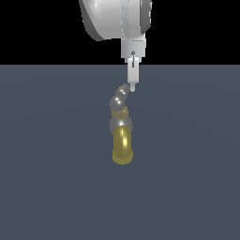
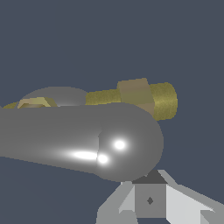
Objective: Turn on the faucet by rotating a designated handle.
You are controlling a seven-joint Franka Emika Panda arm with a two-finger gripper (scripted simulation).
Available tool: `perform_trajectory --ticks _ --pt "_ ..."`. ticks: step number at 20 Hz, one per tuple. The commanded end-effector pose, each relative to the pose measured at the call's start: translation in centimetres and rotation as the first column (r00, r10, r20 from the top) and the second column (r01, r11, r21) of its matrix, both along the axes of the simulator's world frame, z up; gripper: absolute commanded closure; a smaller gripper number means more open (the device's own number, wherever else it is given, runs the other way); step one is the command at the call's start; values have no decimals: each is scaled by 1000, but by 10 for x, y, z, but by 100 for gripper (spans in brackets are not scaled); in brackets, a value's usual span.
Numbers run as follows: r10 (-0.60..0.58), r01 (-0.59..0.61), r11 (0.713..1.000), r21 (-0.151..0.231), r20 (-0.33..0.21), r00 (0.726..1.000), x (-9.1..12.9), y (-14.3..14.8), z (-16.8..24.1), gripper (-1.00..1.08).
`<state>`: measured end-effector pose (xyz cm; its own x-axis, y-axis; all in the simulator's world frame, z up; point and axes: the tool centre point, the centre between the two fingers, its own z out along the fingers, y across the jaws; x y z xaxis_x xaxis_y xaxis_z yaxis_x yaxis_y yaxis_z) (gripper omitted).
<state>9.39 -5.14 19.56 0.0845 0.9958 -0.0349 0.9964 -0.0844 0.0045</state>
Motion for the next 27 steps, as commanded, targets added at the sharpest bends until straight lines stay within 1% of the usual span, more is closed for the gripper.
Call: perform_trajectory --ticks 1,2,14,26,27 --pt "89 -89 995 35 -2 996 2 77 2 108" --pt "6 -6 1000 3 -2 1000 0 8 0 108" --pt "45 -45 999 18 -2 999 -23 72 0 108" --pt "89 -89 995 35 -2 996 -52 143 2 108" --pt "89 -89 995 35 -2 996 -52 143 2 108"
